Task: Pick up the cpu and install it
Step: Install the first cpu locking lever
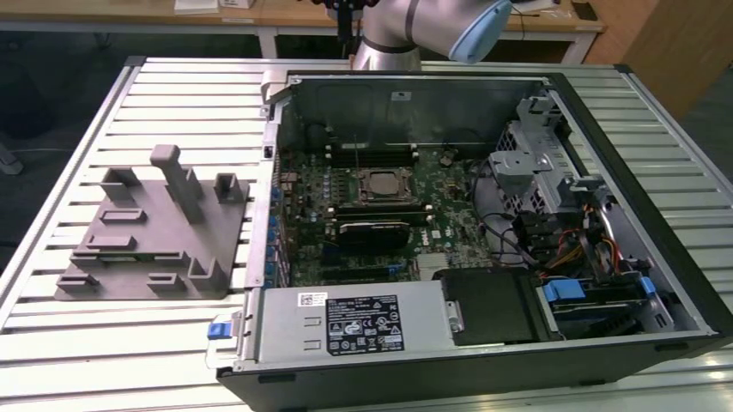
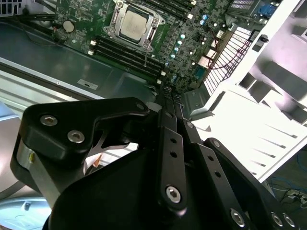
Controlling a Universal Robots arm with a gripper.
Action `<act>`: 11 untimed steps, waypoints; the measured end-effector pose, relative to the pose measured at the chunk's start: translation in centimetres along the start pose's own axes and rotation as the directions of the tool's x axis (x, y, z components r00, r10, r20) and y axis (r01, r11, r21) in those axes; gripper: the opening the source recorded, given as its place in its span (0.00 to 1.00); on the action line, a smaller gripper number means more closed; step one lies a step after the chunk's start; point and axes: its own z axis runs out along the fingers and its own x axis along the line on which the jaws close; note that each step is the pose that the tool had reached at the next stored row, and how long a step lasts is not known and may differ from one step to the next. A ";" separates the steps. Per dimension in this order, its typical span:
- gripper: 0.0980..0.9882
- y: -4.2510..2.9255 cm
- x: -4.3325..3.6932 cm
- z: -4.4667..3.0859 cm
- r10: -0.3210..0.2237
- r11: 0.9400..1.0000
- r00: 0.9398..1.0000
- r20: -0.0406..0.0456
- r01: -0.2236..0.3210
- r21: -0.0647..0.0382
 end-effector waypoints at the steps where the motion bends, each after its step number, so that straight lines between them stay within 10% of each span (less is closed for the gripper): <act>1: 0.01 0.00 0.00 0.04 0.000 1.000 1.000 0.000 0.000 0.000; 11: 0.01 -0.02 0.02 0.48 0.000 1.000 1.000 0.000 0.000 0.000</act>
